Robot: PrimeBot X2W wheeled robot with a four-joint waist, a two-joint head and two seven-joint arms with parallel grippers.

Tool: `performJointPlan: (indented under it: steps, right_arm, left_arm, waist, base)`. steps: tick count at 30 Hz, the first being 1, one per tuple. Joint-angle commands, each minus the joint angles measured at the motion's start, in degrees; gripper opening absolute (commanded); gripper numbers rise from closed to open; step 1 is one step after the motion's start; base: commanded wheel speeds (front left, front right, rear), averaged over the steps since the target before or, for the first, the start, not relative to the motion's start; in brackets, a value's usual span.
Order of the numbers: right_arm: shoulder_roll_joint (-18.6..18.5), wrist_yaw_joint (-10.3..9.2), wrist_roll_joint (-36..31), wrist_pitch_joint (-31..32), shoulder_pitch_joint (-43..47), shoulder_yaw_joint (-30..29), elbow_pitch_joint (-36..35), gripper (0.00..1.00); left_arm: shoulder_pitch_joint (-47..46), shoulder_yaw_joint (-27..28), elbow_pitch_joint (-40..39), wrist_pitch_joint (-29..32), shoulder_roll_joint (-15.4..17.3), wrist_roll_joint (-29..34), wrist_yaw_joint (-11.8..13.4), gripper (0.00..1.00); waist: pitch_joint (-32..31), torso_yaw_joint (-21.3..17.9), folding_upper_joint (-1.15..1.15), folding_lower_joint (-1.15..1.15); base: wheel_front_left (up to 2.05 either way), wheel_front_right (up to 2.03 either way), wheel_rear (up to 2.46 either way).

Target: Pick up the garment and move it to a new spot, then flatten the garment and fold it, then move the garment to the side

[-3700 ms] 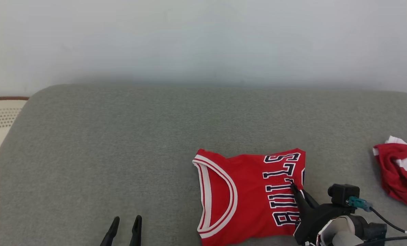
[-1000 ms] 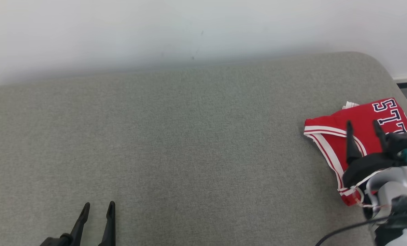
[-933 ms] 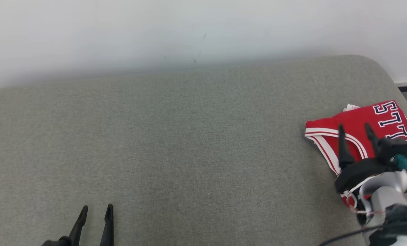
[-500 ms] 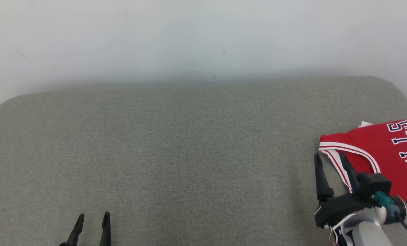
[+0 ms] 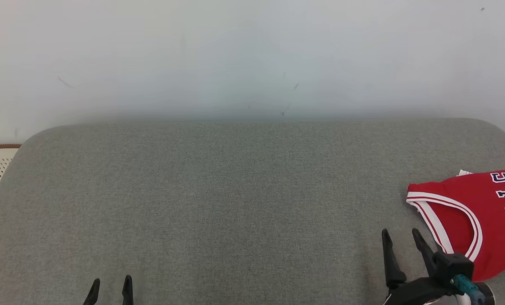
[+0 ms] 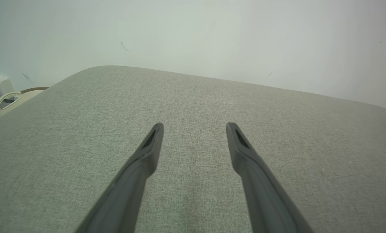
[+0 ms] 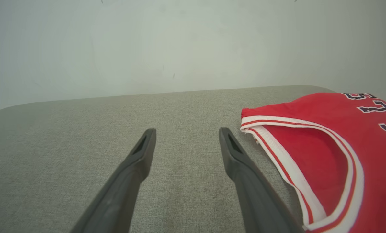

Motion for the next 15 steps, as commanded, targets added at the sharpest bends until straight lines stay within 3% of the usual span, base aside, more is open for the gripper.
performJointPlan:
  steps: [1,15]
  right_arm:
    - [0.34,-0.04,-0.36,-0.03,1.24,0.24,-0.19,1.00]
    - [1.26,-0.04,-1.10,-0.03,4.46,-0.33,-0.84,1.00]
  left_arm:
    - [1.14,0.25,0.27,-0.02,0.03,-0.14,0.26,1.00]
    - [2.17,0.41,0.21,-0.02,0.03,-0.06,1.29,1.00]
  waist:
    - [-0.26,0.06,0.00,0.01]
    - [-1.48,-0.54,0.00,0.01]
  base:
    - [0.00,0.00,0.00]
    - [0.00,0.00,0.00]
